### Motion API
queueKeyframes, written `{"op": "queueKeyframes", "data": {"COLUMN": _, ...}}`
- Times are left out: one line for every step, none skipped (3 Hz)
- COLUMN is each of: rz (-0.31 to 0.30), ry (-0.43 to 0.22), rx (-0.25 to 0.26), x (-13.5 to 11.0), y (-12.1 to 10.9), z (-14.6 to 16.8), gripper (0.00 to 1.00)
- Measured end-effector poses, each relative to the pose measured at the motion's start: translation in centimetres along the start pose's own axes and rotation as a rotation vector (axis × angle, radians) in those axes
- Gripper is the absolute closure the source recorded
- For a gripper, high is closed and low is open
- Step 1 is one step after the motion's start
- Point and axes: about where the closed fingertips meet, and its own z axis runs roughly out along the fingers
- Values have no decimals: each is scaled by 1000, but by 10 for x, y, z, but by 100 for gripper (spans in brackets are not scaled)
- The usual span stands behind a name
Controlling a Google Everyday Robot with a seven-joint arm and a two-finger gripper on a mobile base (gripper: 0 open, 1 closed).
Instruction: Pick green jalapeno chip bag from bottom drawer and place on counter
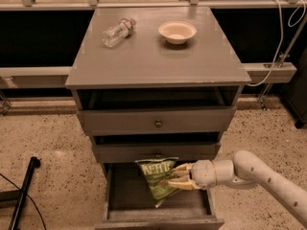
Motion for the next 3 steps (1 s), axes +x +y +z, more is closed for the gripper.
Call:
{"op": "queueKeyframes", "data": {"rz": -41, "ry": 39, "rx": 2, "x": -13, "y": -6, "z": -1, "gripper": 100}}
{"op": "queueKeyframes", "data": {"rz": -133, "ry": 111, "rx": 20, "x": -55, "y": -13, "z": -25, "gripper": 100}}
{"op": "queueKeyframes", "data": {"rz": -262, "ry": 206, "rx": 36, "x": -140, "y": -22, "z": -73, "gripper": 100}}
